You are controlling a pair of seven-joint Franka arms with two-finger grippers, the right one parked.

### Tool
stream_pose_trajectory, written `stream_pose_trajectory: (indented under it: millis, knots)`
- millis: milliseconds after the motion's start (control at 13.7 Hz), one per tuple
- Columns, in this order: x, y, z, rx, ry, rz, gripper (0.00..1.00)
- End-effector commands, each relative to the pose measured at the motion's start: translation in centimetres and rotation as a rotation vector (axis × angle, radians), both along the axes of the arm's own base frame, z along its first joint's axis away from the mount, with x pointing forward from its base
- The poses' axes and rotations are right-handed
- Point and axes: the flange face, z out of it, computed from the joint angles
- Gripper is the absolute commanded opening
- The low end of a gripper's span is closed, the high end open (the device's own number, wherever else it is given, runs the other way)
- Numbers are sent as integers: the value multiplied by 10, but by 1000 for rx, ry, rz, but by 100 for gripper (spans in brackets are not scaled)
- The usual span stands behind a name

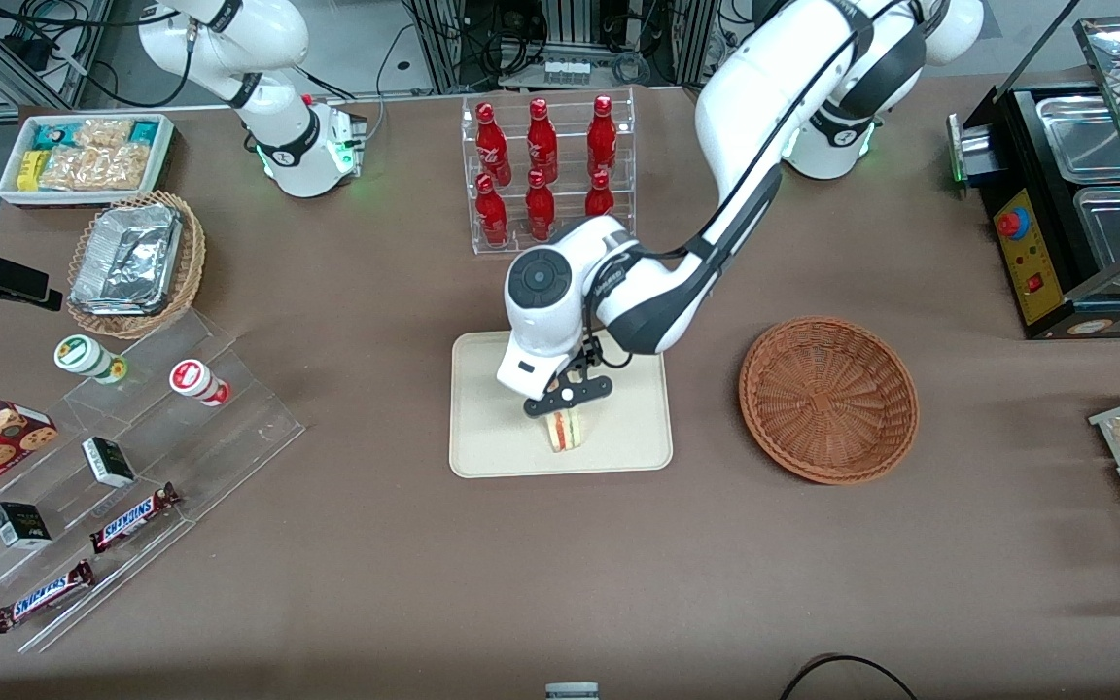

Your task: Place sandwich from basket to tray

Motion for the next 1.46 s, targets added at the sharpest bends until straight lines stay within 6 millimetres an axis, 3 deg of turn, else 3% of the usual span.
stream_pose_trajectory:
  millis: [0, 366, 512, 805, 1024, 1390]
  knots:
    - [-6, 9, 52, 31, -27, 2, 100]
    - [24, 74, 101, 77, 7, -37, 100]
    - [32, 104, 105, 111, 34, -1, 100]
    - [66, 172, 118, 112, 42, -6, 100]
    - [69, 218, 124, 90, 80, -59, 100]
    - [73, 301, 162, 32, 106, -161, 100]
